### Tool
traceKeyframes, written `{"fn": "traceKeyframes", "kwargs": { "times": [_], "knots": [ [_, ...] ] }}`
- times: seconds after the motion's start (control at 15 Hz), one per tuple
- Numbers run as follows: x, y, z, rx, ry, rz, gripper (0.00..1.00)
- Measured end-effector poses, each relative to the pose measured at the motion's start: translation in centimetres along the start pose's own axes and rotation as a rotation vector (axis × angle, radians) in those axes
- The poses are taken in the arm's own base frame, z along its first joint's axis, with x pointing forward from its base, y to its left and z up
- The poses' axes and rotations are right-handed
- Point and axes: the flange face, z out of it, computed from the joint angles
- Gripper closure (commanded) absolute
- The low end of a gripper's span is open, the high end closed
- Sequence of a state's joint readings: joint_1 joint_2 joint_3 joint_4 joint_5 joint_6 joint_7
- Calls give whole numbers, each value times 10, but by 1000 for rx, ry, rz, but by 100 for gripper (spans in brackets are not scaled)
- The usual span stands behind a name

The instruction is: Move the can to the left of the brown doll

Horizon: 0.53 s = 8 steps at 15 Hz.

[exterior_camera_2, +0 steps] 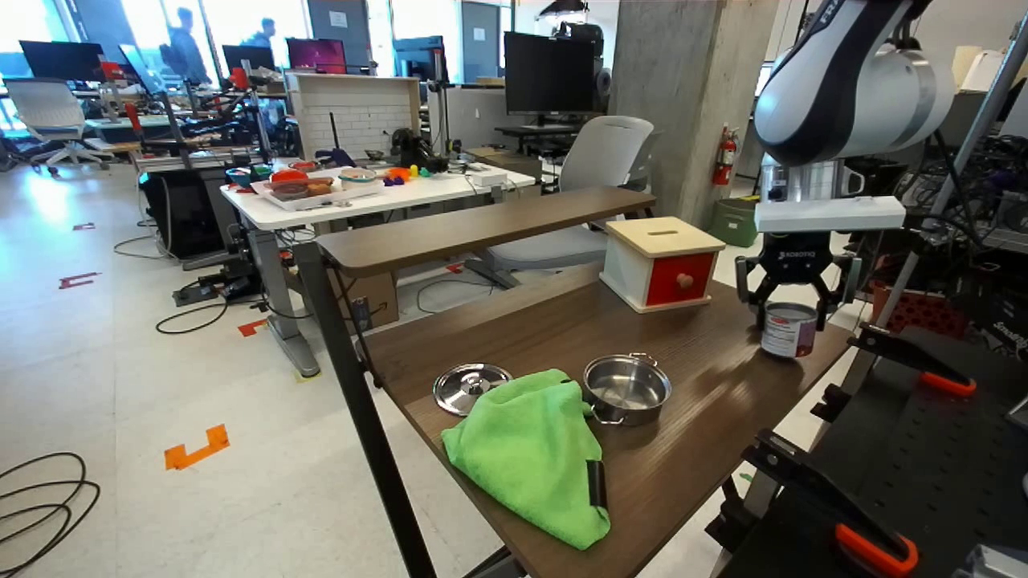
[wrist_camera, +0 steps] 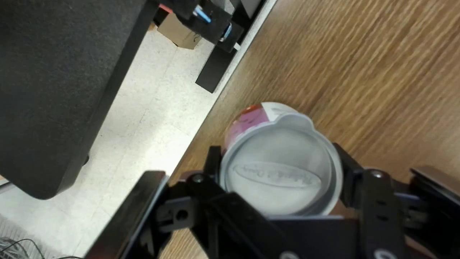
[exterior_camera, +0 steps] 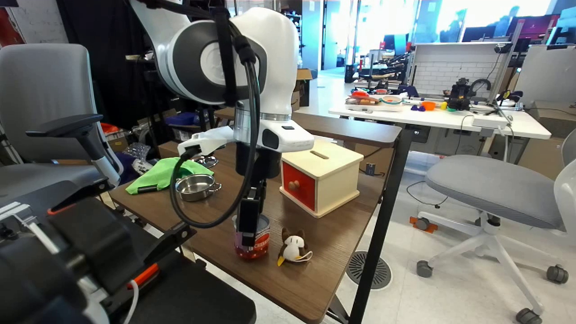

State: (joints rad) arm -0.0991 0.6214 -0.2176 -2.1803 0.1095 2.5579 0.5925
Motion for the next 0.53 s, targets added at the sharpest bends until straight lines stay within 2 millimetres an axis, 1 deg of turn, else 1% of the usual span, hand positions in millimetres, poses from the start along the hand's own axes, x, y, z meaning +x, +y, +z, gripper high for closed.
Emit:
{"fn": "traceKeyframes", "kwargs": {
  "times": [0.07,0.13,0.2,0.4,0.53],
  "knots": [
    [2,-2,2,1,5,3,19],
    [4,-4,4,0,7,5,5],
    [6,-5,5,-1,9,6,1],
    [9,-9,9,-4,12,7,0],
    [11,-11,8,-2,16,8,0]
  ]
}}
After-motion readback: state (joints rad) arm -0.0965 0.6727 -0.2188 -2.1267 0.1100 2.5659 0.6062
